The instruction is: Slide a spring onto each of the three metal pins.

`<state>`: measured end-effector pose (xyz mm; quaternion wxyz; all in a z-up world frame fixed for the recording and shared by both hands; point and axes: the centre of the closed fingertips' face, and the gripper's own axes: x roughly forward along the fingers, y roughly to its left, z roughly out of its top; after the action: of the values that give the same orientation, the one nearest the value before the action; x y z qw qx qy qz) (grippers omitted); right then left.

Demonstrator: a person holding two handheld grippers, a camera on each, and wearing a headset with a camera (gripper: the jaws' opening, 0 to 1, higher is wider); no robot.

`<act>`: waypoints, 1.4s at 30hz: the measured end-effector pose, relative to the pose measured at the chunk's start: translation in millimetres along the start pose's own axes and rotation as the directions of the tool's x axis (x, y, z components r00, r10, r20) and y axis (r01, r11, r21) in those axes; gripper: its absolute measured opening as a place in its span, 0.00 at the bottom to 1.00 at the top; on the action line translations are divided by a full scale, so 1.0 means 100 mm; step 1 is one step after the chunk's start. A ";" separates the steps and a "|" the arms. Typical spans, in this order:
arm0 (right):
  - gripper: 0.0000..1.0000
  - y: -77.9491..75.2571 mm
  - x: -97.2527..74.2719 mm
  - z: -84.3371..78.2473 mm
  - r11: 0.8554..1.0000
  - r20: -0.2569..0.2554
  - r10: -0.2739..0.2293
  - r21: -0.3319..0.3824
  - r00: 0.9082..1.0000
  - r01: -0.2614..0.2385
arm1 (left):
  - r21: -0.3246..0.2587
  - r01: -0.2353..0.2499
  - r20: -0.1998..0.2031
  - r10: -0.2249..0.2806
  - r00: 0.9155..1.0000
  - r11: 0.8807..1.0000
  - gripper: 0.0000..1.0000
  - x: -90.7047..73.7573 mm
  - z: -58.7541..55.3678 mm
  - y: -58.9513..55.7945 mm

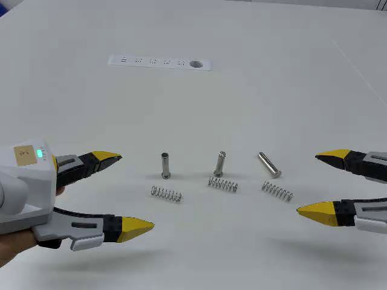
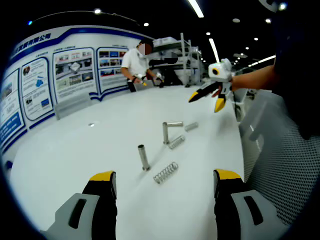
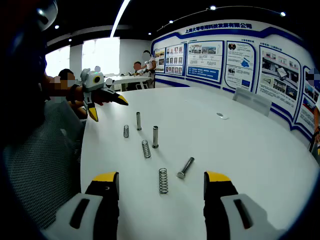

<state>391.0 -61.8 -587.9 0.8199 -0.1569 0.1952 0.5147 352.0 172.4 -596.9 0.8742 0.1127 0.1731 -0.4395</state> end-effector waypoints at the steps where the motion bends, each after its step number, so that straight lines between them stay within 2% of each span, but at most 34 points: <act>1: 0.70 0.00 0.00 0.00 1.000 -0.001 0.001 0.001 1.000 -0.001 | 0.000 0.001 0.001 -0.001 1.000 1.000 0.81 0.00 0.00 0.00; 29: 0.69 0.02 0.00 -0.01 1.000 -0.009 -0.008 0.013 1.000 0.008 | 0.001 0.009 0.003 -0.009 1.000 1.000 0.81 0.00 -0.01 -0.02; 42: 0.63 -0.08 0.11 0.04 1.000 -0.026 -0.022 0.009 0.999 0.022 | -0.003 0.004 0.003 -0.004 1.000 1.000 0.81 0.01 0.00 -0.03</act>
<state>403.1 -55.0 -588.8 0.8236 -0.1621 0.2065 0.5028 350.1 169.7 -597.7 0.8737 0.1104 0.1729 -0.4410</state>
